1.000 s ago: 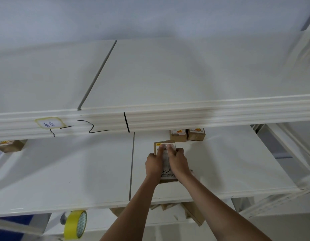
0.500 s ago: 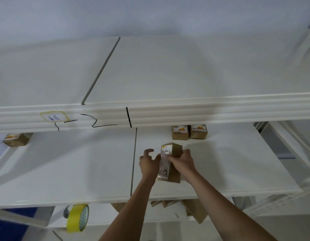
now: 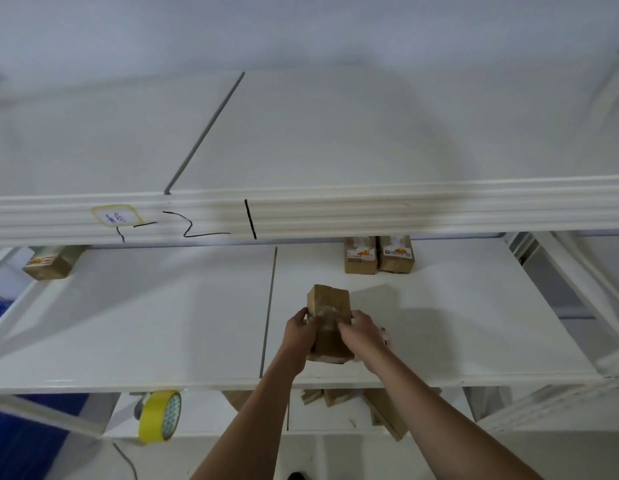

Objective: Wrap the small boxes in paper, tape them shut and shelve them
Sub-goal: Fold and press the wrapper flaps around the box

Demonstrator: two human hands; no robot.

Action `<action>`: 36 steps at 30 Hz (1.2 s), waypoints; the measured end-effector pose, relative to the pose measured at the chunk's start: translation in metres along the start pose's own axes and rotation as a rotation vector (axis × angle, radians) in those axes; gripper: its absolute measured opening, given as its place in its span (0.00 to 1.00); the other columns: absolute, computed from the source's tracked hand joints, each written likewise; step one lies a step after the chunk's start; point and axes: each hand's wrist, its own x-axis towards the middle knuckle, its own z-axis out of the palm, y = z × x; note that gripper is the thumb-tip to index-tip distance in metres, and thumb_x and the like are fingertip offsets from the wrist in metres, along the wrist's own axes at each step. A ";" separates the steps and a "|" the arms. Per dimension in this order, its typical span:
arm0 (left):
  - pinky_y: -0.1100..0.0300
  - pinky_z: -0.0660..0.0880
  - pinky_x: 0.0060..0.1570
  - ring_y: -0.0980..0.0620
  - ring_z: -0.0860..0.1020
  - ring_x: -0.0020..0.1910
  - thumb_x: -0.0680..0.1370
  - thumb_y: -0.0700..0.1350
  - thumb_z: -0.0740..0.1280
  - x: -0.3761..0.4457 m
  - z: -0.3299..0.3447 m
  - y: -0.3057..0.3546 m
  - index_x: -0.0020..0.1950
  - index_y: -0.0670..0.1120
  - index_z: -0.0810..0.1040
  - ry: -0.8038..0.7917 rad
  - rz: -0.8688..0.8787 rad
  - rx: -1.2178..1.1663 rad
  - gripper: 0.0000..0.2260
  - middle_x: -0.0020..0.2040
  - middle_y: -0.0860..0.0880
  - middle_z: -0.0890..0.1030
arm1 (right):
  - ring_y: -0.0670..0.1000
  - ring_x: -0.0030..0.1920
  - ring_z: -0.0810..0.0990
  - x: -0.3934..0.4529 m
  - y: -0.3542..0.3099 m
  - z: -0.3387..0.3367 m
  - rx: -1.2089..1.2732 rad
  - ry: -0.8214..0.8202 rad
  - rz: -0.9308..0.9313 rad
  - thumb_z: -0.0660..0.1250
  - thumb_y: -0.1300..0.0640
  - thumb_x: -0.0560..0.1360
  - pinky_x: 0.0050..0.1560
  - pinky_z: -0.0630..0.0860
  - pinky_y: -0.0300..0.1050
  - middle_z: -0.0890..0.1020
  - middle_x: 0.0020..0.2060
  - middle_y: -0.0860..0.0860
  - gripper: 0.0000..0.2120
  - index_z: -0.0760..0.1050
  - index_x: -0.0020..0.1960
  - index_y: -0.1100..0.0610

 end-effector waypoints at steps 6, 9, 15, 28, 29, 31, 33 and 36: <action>0.54 0.81 0.54 0.46 0.81 0.55 0.83 0.46 0.62 -0.004 -0.004 -0.017 0.68 0.42 0.77 0.229 0.008 0.430 0.15 0.60 0.43 0.82 | 0.52 0.50 0.77 0.004 0.020 0.018 -0.143 0.051 -0.079 0.61 0.55 0.81 0.45 0.71 0.42 0.81 0.58 0.54 0.13 0.75 0.63 0.57; 0.52 0.81 0.55 0.46 0.82 0.52 0.83 0.45 0.63 -0.004 -0.005 -0.023 0.64 0.42 0.80 0.228 0.010 0.483 0.14 0.56 0.43 0.83 | 0.54 0.57 0.80 0.004 0.025 0.024 -0.185 0.082 -0.092 0.63 0.55 0.81 0.50 0.75 0.44 0.81 0.60 0.54 0.14 0.74 0.65 0.58; 0.55 0.78 0.59 0.44 0.79 0.59 0.85 0.45 0.58 -0.010 -0.007 -0.021 0.71 0.43 0.75 0.230 0.008 0.442 0.17 0.64 0.42 0.80 | 0.56 0.60 0.80 0.008 0.027 0.030 -0.207 0.109 -0.070 0.64 0.51 0.81 0.54 0.78 0.47 0.80 0.61 0.54 0.17 0.71 0.67 0.57; 0.55 0.76 0.58 0.46 0.79 0.56 0.84 0.44 0.56 -0.034 -0.092 -0.005 0.68 0.45 0.77 0.375 0.132 0.384 0.16 0.63 0.45 0.80 | 0.57 0.72 0.69 -0.037 -0.049 0.101 -0.333 0.252 -0.455 0.60 0.54 0.83 0.70 0.68 0.51 0.70 0.73 0.57 0.25 0.61 0.77 0.61; 0.55 0.76 0.58 0.46 0.79 0.57 0.84 0.43 0.56 -0.035 -0.104 -0.007 0.68 0.45 0.77 0.386 0.125 0.385 0.16 0.63 0.45 0.80 | 0.57 0.73 0.68 -0.040 -0.054 0.113 -0.327 0.224 -0.471 0.60 0.54 0.83 0.70 0.68 0.50 0.70 0.73 0.57 0.25 0.61 0.77 0.61; 0.55 0.74 0.61 0.44 0.77 0.62 0.84 0.44 0.56 -0.037 -0.130 -0.011 0.68 0.45 0.77 0.411 0.113 0.377 0.16 0.64 0.45 0.80 | 0.56 0.73 0.68 -0.045 -0.063 0.137 -0.336 0.172 -0.498 0.59 0.54 0.83 0.70 0.68 0.48 0.69 0.74 0.57 0.25 0.60 0.78 0.61; 0.55 0.72 0.62 0.43 0.76 0.64 0.84 0.44 0.56 -0.040 -0.159 -0.016 0.67 0.44 0.78 0.432 0.100 0.361 0.16 0.64 0.45 0.81 | 0.57 0.73 0.68 -0.049 -0.072 0.164 -0.354 0.136 -0.491 0.58 0.54 0.83 0.70 0.67 0.49 0.69 0.74 0.57 0.25 0.60 0.78 0.61; 0.56 0.72 0.57 0.42 0.76 0.62 0.84 0.45 0.56 -0.044 -0.205 -0.027 0.64 0.43 0.79 0.451 0.086 0.316 0.15 0.60 0.44 0.82 | 0.58 0.72 0.68 -0.058 -0.085 0.208 -0.373 0.075 -0.460 0.58 0.54 0.83 0.69 0.67 0.50 0.69 0.73 0.57 0.25 0.60 0.77 0.61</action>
